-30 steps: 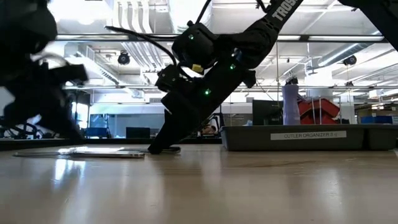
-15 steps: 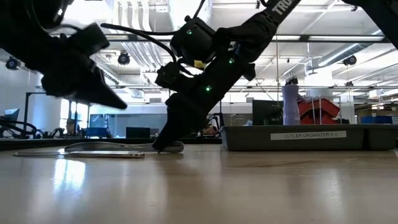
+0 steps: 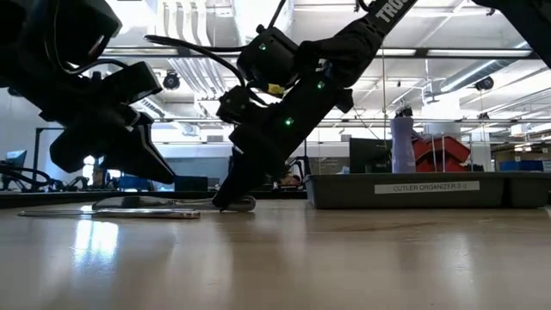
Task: Sort silverware
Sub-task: Put the silver knife into the gray silverware tray
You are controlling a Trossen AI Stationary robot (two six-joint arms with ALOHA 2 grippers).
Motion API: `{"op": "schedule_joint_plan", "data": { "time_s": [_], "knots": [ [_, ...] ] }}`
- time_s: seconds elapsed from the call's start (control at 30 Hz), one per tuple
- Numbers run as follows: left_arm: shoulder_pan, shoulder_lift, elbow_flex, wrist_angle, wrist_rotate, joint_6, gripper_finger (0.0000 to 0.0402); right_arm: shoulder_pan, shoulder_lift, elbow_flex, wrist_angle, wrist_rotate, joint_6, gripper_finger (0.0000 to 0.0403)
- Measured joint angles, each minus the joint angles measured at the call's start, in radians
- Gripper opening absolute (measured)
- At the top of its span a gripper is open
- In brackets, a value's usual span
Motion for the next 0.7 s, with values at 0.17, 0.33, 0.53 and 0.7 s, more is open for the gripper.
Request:
{"op": "schedule_joint_plan", "data": {
  "time_s": [0.17,0.33,0.53,0.7],
  "knots": [
    [0.000,-0.003,0.000,0.009,-0.001,0.011,0.0032,0.000,0.016,0.001,0.011,-0.020,0.031,0.0005],
    [0.000,-0.003,0.001,0.014,-0.002,0.023,0.0032,0.000,0.019,0.002,0.016,-0.064,0.029,0.0005],
    [0.000,-0.003,0.001,0.020,-0.003,0.026,0.0032,0.002,0.023,0.001,0.008,-0.070,0.027,0.0033],
    [0.000,-0.003,0.002,0.022,-0.003,0.026,0.0032,-0.001,0.023,0.001,0.008,-0.069,0.028,0.0058]
  ]
}}
